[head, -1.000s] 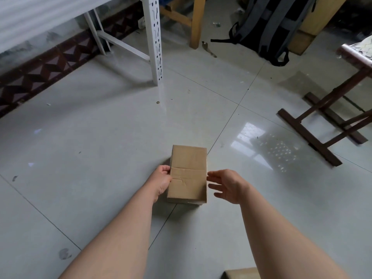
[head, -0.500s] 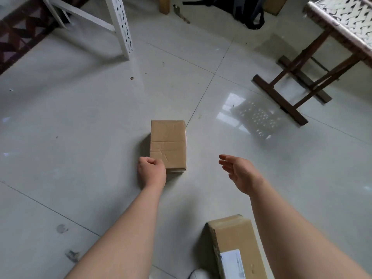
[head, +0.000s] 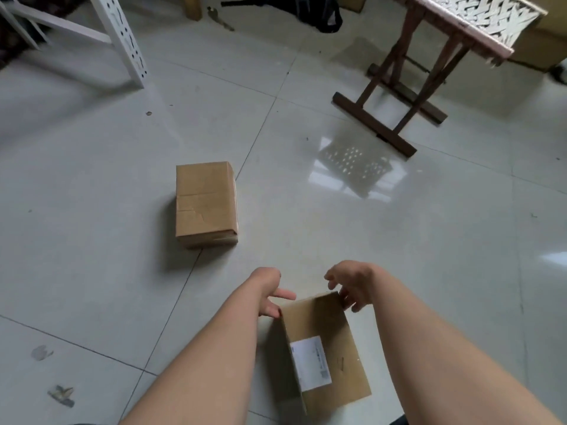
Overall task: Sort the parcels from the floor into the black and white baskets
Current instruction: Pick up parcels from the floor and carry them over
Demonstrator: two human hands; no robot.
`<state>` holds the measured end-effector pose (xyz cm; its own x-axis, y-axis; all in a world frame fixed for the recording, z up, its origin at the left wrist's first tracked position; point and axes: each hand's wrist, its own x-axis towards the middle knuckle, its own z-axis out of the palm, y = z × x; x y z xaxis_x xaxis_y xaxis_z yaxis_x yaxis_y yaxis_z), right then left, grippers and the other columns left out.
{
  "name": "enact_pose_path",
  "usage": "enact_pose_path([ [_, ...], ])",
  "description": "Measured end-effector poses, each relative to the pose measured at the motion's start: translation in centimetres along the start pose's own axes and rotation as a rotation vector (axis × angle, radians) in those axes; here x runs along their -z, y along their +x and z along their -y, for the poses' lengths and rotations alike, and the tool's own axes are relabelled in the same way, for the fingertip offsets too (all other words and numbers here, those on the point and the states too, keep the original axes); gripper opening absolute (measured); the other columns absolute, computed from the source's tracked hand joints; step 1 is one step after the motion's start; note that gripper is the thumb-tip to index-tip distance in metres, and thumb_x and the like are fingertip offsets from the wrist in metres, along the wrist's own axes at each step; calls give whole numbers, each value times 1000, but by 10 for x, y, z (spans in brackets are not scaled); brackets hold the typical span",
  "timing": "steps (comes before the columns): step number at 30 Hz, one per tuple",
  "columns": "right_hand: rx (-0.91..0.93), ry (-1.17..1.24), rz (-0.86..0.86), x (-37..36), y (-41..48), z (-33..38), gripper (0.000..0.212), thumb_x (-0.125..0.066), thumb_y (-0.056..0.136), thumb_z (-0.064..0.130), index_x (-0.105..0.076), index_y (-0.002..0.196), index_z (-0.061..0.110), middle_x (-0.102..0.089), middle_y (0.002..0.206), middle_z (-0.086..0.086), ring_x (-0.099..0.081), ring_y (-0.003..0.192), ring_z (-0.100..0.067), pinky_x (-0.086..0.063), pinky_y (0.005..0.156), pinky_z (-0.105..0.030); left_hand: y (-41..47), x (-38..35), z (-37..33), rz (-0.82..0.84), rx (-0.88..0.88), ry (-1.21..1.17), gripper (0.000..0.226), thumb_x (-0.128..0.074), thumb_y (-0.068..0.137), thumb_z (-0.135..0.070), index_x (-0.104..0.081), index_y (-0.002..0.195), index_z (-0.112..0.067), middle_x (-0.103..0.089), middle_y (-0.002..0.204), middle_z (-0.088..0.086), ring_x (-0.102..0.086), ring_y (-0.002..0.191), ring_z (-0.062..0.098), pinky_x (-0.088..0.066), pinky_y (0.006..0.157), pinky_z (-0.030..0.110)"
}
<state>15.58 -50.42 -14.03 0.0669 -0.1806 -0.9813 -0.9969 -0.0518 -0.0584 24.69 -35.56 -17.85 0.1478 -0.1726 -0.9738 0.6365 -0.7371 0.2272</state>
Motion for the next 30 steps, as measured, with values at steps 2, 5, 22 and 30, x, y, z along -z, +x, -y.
enact_pose_path([
  [2, 85, 26, -99, 3, -3, 4, 41, -39, 101, 25, -46, 134, 1, -50, 120, -20, -56, 102, -35, -45, 95, -43, -8, 3, -17, -59, -90, -67, 43, -30, 101, -16, -32, 142, -4, -56, 112, 17, -56, 74, 32, -51, 73, 41],
  [5, 189, 154, -202, 11, -5, 15, 33, -40, 100, 20, -51, 125, 0, -50, 90, -13, -52, 84, -29, -44, 81, -39, -17, 14, -44, -84, -215, -277, 35, -33, 101, -8, -44, 133, -2, -52, 120, 16, -61, 85, 25, -47, 81, 47],
  [22, 424, 798, -120, 35, -1, 44, 19, -51, 96, 18, -63, 103, 5, -53, 84, -6, -52, 68, -18, -48, 71, -32, -45, 42, -65, -20, -317, -142, 40, -45, 101, -33, -45, 142, -34, -38, 149, 2, -35, 133, 37, -30, 101, 62],
  [30, 674, 1022, 24, 48, -36, 95, 31, -40, 100, 42, -63, 92, 24, -45, 60, 6, -42, 47, -8, -34, 56, -24, -79, 70, -90, -115, -582, -153, 42, -36, 105, -27, -37, 146, -34, -53, 134, -3, -53, 105, 17, -40, 76, 28],
])
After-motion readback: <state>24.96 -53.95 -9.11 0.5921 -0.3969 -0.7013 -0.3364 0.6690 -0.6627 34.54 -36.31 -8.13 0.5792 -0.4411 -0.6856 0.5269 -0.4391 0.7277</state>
